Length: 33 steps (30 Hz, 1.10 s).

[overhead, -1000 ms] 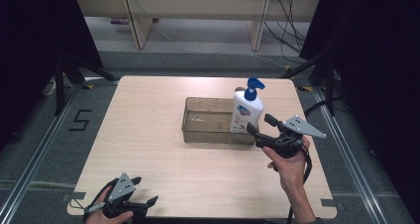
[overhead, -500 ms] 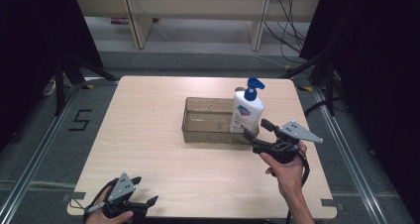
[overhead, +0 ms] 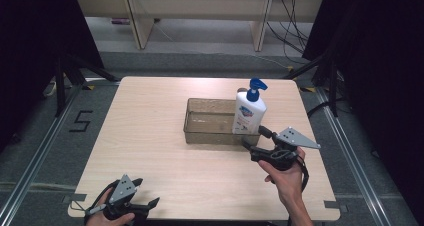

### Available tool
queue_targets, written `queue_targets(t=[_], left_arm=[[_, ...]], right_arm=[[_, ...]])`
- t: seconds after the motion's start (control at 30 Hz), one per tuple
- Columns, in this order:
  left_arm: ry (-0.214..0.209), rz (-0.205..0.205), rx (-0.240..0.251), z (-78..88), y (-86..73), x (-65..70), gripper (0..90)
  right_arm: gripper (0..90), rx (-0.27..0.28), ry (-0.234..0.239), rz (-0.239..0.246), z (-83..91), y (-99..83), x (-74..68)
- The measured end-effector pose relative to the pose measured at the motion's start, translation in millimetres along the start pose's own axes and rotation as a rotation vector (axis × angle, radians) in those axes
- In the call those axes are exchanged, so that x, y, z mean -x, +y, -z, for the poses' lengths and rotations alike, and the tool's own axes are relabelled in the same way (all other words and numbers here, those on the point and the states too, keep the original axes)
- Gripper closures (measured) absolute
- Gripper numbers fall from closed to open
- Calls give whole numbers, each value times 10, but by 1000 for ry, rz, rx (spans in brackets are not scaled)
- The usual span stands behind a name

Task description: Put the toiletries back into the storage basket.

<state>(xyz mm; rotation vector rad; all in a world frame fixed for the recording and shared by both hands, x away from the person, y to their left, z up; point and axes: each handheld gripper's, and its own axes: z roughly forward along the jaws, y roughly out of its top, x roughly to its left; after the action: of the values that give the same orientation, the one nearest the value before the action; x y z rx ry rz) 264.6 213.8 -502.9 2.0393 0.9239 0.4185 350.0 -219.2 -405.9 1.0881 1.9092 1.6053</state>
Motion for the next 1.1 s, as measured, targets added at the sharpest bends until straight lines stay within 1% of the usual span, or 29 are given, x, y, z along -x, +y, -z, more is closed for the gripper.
queue_targets(t=[0.03, 0.07, 0.1, 0.13, 0.17, 0.2, 0.23, 0.3, 0.37, 0.4, 0.43, 0.47, 0.5, 0.53, 0.6, 0.63, 0.7, 0.73, 0.77, 0.8, 0.83, 0.87, 0.93, 0.97, 1.0, 1.1], left_arm=[[0, 0, 0, 0, 0, 0, 148], [0, 0, -1, 0, -1, 0, 148], [0, 0, -1, 0, 0, 0, 148], [0, 1, 0, 0, -1, 0, 148], [0, 1, 0, 0, -1, 0, 148], [0, 0, 0, 0, 0, 0, 148], [1, 1, 0, -1, 0, 0, 148], [-2, 0, -3, 0, 0, -2, 148], [0, 0, 0, -1, -1, 0, 148], [0, 0, 0, 0, -1, 0, 148], [1, 1, 0, 0, -1, -1, 148], [1, 1, -1, 0, -1, -1, 148], [1, 1, -1, 0, -1, -1, 148], [1, 1, -1, -1, -1, 0, 148], [1, 1, 0, -1, -1, 1, 148], [7, 2, 5, -7, -4, 3, 148], [7, 1, 5, -7, -4, 3, 148], [7, 1, 5, -8, -4, 3, 148], [7, 1, 5, -8, -4, 3, 148], [7, 1, 5, -8, -4, 3, 148], [7, 1, 5, -8, -4, 3, 148], [7, 2, 5, -8, -4, 3, 148], [8, 1, 5, -7, -3, 3, 148], [8, 1, 5, -7, -3, 3, 148], [8, 1, 5, -7, -3, 3, 148], [8, 1, 5, -8, -4, 2, 148]], right_arm=[[237, 8, 10, -9, -8, -12, -10], [235, 3, 11, -13, -3, -18, -21], [234, -2, 13, -7, -4, -21, -24], [234, 1, 19, -17, -9, -28, -37], [234, 1, 19, -17, -9, -28, -37], [233, 5, 19, -6, -5, -31, -35], [232, -6, 19, -20, 3, -45, -58], [229, -4, 28, -9, 3, -57, -60], [225, -9, 33, -17, 2, -65, -67], [223, -19, 28, -25, 12, -72, -79], [223, -11, 38, -19, 9, -85, -76], [223, -4, 31, -8, 8, -92, -72], [223, -4, 31, -8, 8, -92, -72], [222, -13, 41, -23, 12, -98, -81], [219, -6, 33, -7, 14, -111, -76], [218, -27, 43, -28, 27, -122, -94], [218, -25, 43, -24, 28, -131, -93], [213, -32, 32, -9, 44, -138, -91], [213, -32, 33, -14, 45, -147, -96], [213, -23, 47, -13, 42, -154, -95], [213, -23, 47, -13, 42, -154, -95], [211, -28, 45, -29, 49, -161, -106], [209, -25, 39, -7, 61, -178, -99], [209, -25, 39, -7, 61, -178, -99], [207, -31, 45, -36, 67, -194, -122], [206, -30, 41, -24, 70, -206, -119]])
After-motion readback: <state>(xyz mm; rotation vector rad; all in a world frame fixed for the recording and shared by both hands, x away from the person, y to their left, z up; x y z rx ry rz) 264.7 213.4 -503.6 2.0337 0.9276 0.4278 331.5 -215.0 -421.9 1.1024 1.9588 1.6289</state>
